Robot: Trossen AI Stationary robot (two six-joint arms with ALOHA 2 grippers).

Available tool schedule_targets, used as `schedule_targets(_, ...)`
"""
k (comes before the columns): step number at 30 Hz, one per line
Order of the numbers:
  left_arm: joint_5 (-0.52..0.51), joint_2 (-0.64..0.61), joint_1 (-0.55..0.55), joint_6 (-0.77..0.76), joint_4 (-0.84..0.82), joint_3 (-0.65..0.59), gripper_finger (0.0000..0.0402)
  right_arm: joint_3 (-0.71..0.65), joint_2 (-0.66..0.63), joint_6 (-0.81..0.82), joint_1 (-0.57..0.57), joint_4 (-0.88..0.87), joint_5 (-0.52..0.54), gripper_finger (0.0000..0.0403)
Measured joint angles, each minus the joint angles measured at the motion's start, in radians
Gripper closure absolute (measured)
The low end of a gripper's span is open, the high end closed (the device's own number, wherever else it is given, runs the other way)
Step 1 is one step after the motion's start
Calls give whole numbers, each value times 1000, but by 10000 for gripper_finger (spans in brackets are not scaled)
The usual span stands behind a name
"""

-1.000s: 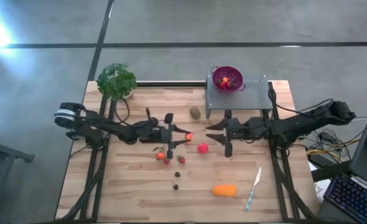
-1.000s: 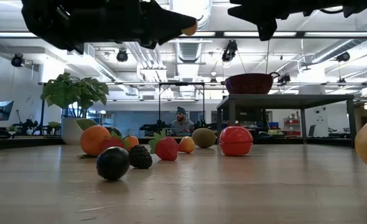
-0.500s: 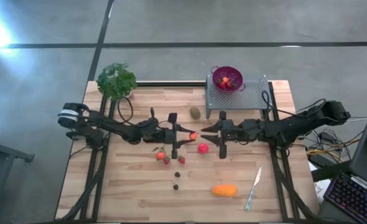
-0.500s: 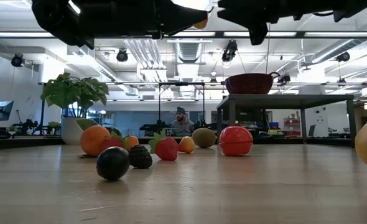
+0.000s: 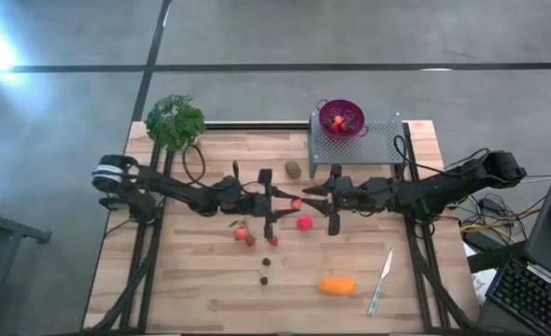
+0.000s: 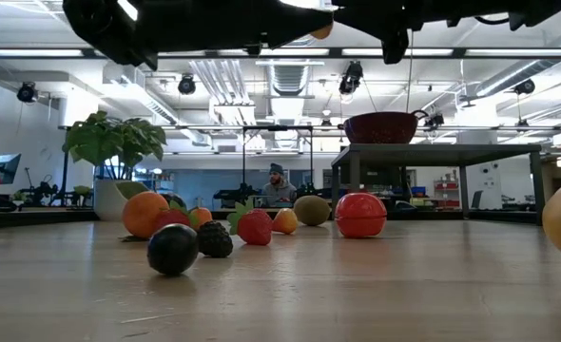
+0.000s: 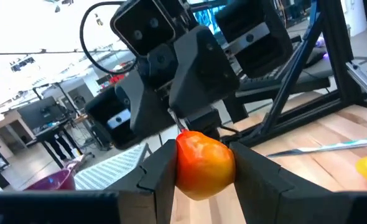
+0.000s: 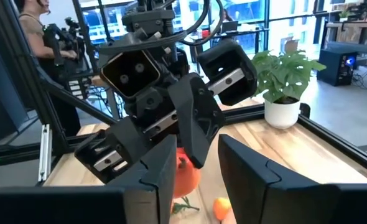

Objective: Pick & Place Fruit
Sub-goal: Put the peach into the violet strainer bowl on the shelf

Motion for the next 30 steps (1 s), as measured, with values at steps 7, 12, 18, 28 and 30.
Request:
schedule_targets(7, 0, 19, 1, 37, -3, 18, 259, 0, 0, -3, 0, -2, 0, 279)
schedule_targets(12, -85, 15, 2, 75, -9, 18, 259, 0, 0, -4, 0, -6, 0, 303)
schedule_targets(18, -94, 14, 2, 74, -9, 18, 259, 0, 0, -19, 0, -8, 0, 334)
schedule_targets(28, -76, 11, 1, 69, -4, 19, 259, -1, 0, -23, 0, -8, 0, 366)
schedule_targets(30, -72, 11, 1, 68, -1, 19, 259, -1, 0, -23, 0, -8, 0, 371)
